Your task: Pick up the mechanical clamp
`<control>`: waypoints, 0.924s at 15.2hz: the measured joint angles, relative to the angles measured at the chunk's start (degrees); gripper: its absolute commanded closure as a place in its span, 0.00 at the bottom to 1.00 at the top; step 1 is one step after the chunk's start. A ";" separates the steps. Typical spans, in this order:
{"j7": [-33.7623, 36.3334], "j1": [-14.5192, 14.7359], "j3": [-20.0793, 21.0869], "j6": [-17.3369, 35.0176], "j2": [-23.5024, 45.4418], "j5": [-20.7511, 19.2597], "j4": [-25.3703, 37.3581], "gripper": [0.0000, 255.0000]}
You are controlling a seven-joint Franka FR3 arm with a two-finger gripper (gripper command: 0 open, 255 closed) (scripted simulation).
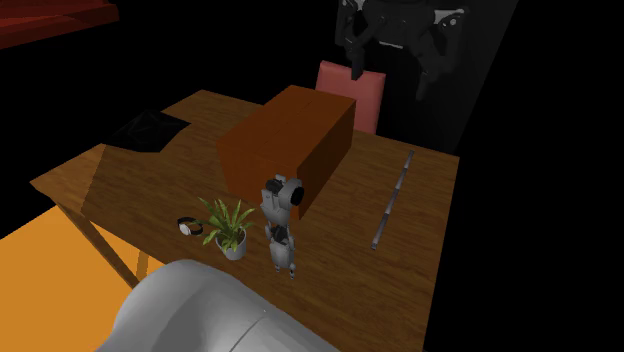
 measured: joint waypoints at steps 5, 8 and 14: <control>0.74 1.63 1.72 0.17 -2.10 1.61 -4.36 0.00; 1.39 3.37 3.33 -0.16 -4.26 3.31 -8.22 0.00; 3.69 7.94 7.69 -0.17 -7.86 8.13 -15.68 0.00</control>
